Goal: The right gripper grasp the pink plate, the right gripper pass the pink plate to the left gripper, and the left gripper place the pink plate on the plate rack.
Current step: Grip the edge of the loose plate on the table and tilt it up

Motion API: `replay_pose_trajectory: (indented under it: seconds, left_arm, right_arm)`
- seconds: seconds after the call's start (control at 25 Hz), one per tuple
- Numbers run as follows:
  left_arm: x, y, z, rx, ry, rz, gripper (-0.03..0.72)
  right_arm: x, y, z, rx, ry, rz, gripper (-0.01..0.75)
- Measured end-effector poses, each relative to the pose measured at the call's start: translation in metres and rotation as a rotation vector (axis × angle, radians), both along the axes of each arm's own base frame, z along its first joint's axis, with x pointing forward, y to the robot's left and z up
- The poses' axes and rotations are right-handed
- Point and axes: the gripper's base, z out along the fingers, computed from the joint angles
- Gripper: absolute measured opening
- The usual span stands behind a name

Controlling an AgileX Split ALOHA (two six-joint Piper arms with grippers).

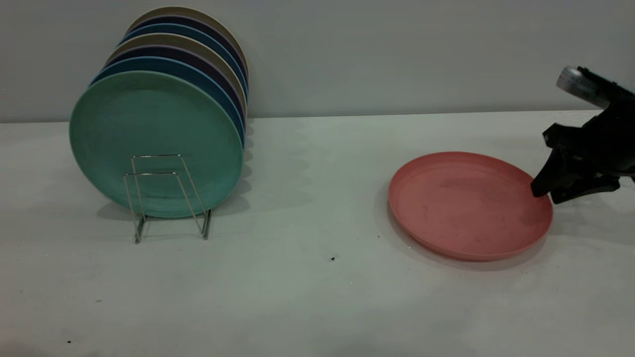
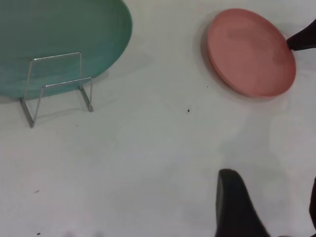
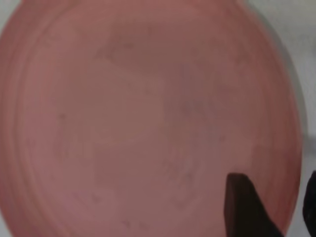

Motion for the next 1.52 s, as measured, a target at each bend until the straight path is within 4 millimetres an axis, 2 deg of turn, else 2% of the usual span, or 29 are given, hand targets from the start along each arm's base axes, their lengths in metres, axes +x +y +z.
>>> replay_pose_trajectory:
  seconds: [0.44, 0.76, 0.88, 1.04, 1.12, 1.32, 1.52]
  left_arm:
    - [0.0, 0.0, 0.0, 0.001, 0.001, -0.003, 0.402]
    - [0.0, 0.0, 0.0, 0.002, -0.004, 0.002, 0.402]
    - [0.0, 0.0, 0.0, 0.002, -0.001, -0.001, 0.402]
    - [0.0, 0.0, 0.0, 0.001, 0.002, -0.003, 0.402]
    - [0.0, 0.0, 0.0, 0.001, 0.002, -0.003, 0.402]
    - [-0.001, 0.0, 0.0, 0.001, 0.006, -0.007, 0.402]
    - [0.004, -0.001, -0.005, -0.001, 0.039, -0.017, 0.402]
  right_arm:
    - [0.003, -0.001, -0.008, -0.007, -0.014, -0.024, 0.273]
    - [0.002, 0.002, -0.024, 0.048, 0.006, -0.061, 0.266]
    - [0.002, 0.002, -0.025, 0.051, 0.007, -0.066, 0.22]
    - [0.003, 0.001, -0.025, 0.054, 0.002, -0.083, 0.064]
    - [0.004, 0.002, -0.025, 0.06, -0.001, -0.092, 0.019]
    - [0.003, 0.004, -0.024, 0.085, 0.004, -0.07, 0.009]
    - [-0.004, 0.014, -0.02, 0.168, 0.012, 0.087, 0.011]
